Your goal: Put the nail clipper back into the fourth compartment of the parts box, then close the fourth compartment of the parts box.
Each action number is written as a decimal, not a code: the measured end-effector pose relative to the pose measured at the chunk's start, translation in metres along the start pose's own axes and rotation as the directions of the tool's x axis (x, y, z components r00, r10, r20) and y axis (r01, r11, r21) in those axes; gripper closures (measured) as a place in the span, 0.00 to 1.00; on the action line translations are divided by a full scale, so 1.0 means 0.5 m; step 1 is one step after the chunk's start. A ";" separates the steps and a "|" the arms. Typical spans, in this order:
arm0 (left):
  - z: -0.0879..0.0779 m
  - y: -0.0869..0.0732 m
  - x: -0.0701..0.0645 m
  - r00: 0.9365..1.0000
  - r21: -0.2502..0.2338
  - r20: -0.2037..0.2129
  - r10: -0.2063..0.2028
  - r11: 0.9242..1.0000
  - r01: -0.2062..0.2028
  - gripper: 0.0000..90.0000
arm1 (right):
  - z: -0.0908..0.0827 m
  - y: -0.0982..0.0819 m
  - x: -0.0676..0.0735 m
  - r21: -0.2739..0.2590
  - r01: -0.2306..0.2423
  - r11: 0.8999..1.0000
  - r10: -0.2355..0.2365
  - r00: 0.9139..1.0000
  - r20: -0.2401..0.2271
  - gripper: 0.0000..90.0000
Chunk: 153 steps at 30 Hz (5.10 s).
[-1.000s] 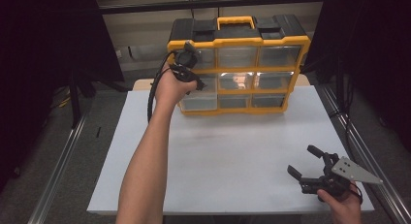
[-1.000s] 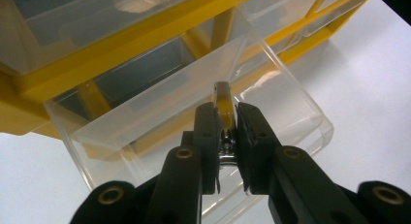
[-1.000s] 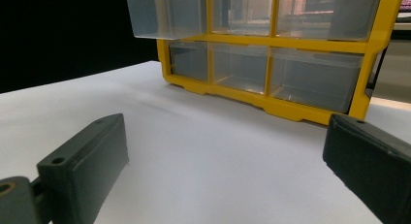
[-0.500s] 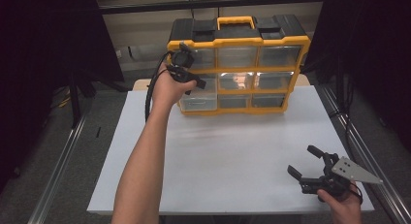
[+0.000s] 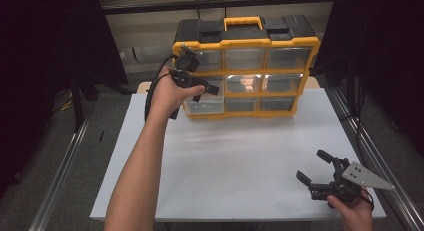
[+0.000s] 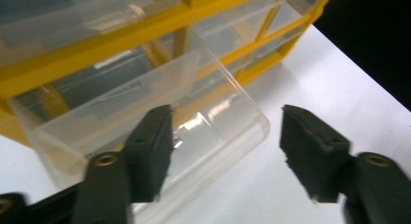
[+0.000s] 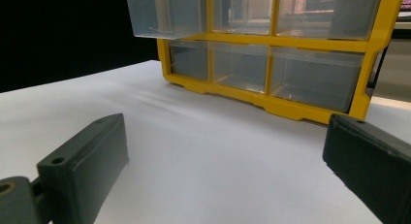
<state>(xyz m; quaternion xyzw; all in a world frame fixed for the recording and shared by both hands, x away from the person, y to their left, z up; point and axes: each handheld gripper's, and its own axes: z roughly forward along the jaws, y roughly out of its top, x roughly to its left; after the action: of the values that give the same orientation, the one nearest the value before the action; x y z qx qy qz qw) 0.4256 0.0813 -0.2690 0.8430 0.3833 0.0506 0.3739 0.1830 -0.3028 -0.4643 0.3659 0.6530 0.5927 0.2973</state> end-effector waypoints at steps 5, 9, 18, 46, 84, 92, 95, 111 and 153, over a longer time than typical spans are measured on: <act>-0.003 -0.003 -0.012 0.999 -0.024 0.051 -0.004 1.000 0.005 0.27 | 0.000 0.000 0.000 0.003 -0.001 1.000 0.001 1.000 0.000 0.02; -0.007 -0.006 -0.019 0.997 -0.006 0.065 0.034 0.999 -0.034 0.25 | 0.000 0.000 0.000 0.001 -0.001 1.000 0.001 1.000 0.000 0.02; -0.009 -0.015 -0.033 0.996 0.002 0.073 0.057 0.998 -0.058 0.30 | 0.000 0.000 0.001 0.003 -0.003 1.000 0.003 1.000 -0.002 0.02; -0.008 -0.039 -0.016 0.988 0.083 0.068 0.139 0.986 -0.144 0.88 | 0.000 0.000 0.001 0.002 -0.005 1.000 0.005 1.000 0.002 0.02; 0.016 -0.051 0.000 0.989 0.126 0.019 0.145 0.981 -0.146 1.00 | 0.000 0.002 0.000 -0.002 -0.004 1.000 0.004 1.000 0.003 0.02; 0.017 -0.055 -0.001 0.989 0.118 0.010 0.147 0.982 -0.148 1.00 | -0.001 0.002 0.001 -0.001 -0.004 1.000 0.004 1.000 0.007 0.02; 0.017 -0.056 0.000 0.989 0.119 0.014 0.144 0.982 -0.145 1.00 | 0.000 0.002 0.001 0.000 0.001 1.000 -0.001 1.000 0.002 0.02; 0.028 -0.059 0.006 0.989 0.140 0.011 0.151 0.979 -0.151 1.00 | 0.000 0.002 0.000 -0.006 -0.004 1.000 0.004 1.000 0.001 0.02; 0.060 -0.043 0.012 0.996 0.023 -0.070 0.049 0.999 -0.048 1.00 | -0.002 0.001 0.000 -0.001 -0.007 1.000 0.007 1.000 0.005 0.02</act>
<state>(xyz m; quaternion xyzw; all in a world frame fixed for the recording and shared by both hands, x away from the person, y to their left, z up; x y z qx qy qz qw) 0.4280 0.0769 -0.3058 0.8538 0.3761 0.0851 0.3499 0.1823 -0.3034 -0.4639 0.3694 0.6508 0.5932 0.2970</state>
